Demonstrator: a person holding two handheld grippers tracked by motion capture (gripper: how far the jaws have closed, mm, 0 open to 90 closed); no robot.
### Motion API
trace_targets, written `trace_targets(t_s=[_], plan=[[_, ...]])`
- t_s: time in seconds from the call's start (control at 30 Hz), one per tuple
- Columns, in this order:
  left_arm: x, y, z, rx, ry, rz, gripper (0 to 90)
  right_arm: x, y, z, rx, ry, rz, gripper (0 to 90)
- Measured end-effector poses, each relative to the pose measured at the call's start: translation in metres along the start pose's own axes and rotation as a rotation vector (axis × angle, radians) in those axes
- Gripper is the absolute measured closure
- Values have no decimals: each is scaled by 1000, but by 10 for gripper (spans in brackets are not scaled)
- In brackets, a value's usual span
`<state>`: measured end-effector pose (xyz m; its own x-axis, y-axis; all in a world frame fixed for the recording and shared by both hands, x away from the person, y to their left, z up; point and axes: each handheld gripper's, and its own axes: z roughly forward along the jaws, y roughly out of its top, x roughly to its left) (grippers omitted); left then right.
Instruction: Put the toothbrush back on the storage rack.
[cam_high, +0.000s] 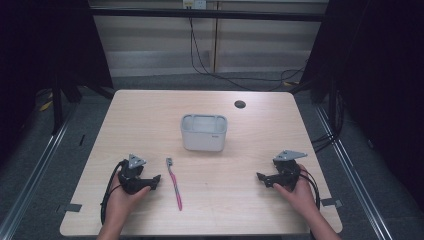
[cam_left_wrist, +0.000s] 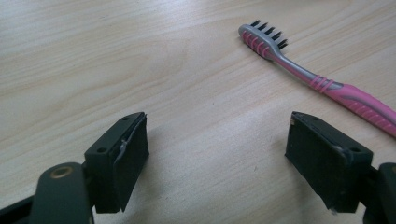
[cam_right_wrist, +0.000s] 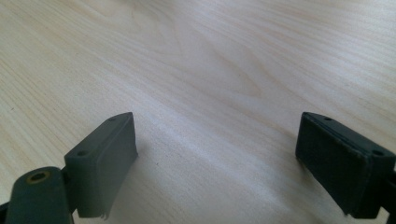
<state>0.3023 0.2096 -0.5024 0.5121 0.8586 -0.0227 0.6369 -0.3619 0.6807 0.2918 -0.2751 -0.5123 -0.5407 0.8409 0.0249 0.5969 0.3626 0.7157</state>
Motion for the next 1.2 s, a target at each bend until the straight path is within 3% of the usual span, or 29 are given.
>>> trace_targets(t_s=[0.17, 0.23, 0.27, 0.57, 0.83, 1.2], plan=[[1, 6, -2, 49, 8, -28, 249, 0, 0, 0, 0, 0, 0, 117], [5, 13, -6, 84, -42, -109, 294, 0, 0, 0, 1, -1, 2, 118], [6, 16, -8, 92, -54, -128, 295, 0, 0, 0, 1, -2, 3, 118], [-4, 42, -12, 183, -94, -202, 334, 1, 0, 0, 1, -4, 4, 118], [-15, 59, -4, 255, -122, -204, 396, 1, 0, 0, -1, -4, 5, 118], [-29, 68, 3, 326, -145, -221, 464, 1, 0, 0, 1, -7, 6, 118]])
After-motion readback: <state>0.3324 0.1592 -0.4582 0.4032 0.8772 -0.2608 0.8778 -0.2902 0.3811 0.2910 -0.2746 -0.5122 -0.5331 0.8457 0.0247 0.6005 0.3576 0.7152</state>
